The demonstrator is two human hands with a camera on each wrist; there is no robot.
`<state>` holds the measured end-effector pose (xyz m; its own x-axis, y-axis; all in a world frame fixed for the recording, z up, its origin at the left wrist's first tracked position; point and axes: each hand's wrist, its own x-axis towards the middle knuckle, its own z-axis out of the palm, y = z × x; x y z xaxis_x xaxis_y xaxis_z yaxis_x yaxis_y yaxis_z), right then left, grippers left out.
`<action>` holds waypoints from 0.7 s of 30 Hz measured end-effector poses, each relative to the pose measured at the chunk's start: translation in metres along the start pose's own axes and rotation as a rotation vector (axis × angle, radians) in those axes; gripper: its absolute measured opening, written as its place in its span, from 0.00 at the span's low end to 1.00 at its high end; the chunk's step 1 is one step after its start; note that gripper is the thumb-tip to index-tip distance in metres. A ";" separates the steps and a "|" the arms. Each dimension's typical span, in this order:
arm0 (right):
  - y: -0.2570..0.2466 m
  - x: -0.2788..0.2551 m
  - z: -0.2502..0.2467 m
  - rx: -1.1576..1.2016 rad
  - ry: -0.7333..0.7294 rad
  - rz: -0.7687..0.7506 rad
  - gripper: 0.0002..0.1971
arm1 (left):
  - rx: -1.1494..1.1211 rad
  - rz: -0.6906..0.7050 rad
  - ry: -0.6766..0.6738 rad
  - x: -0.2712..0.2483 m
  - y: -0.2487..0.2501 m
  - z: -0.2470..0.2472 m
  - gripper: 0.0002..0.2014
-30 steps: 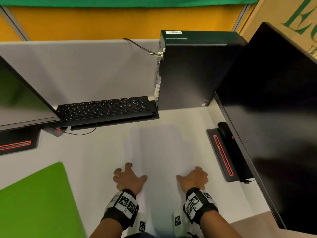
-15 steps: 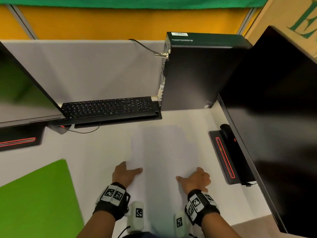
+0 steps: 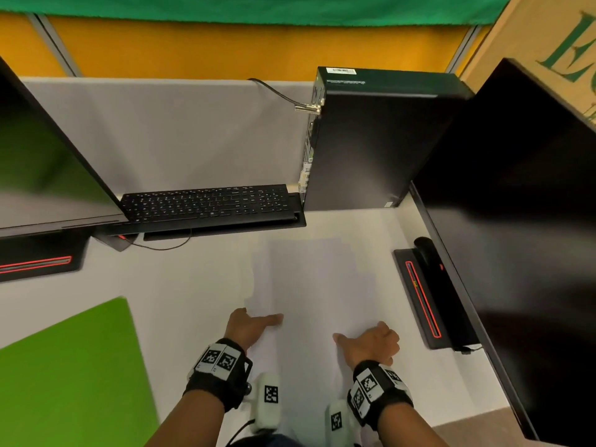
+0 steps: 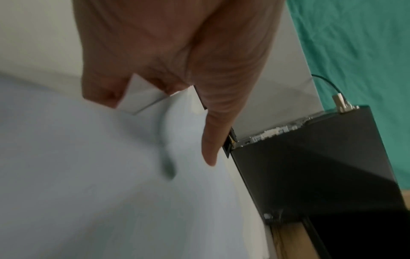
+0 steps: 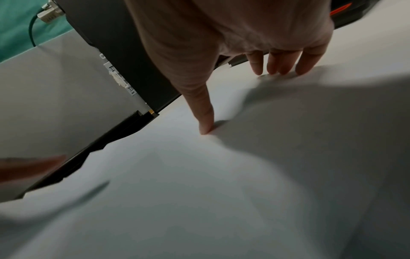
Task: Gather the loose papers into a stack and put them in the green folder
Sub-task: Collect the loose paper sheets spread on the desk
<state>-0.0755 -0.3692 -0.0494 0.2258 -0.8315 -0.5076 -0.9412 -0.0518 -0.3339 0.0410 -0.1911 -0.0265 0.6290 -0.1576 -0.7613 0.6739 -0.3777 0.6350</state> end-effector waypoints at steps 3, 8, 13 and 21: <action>-0.002 -0.001 -0.001 0.030 -0.022 0.019 0.53 | 0.274 -0.002 0.088 0.001 -0.004 0.006 0.44; -0.003 -0.002 0.001 0.043 -0.040 0.008 0.48 | 0.366 0.120 0.203 0.006 -0.010 0.015 0.41; -0.007 -0.010 0.006 0.006 -0.047 -0.043 0.46 | 0.451 0.130 0.255 -0.001 -0.014 0.014 0.40; -0.005 -0.003 -0.003 0.054 -0.080 -0.024 0.43 | 0.176 0.185 0.146 0.002 -0.012 -0.012 0.27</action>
<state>-0.0720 -0.3685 -0.0438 0.2700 -0.7831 -0.5601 -0.9206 -0.0396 -0.3884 0.0386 -0.1756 -0.0342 0.7926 -0.1100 -0.5997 0.4733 -0.5090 0.7190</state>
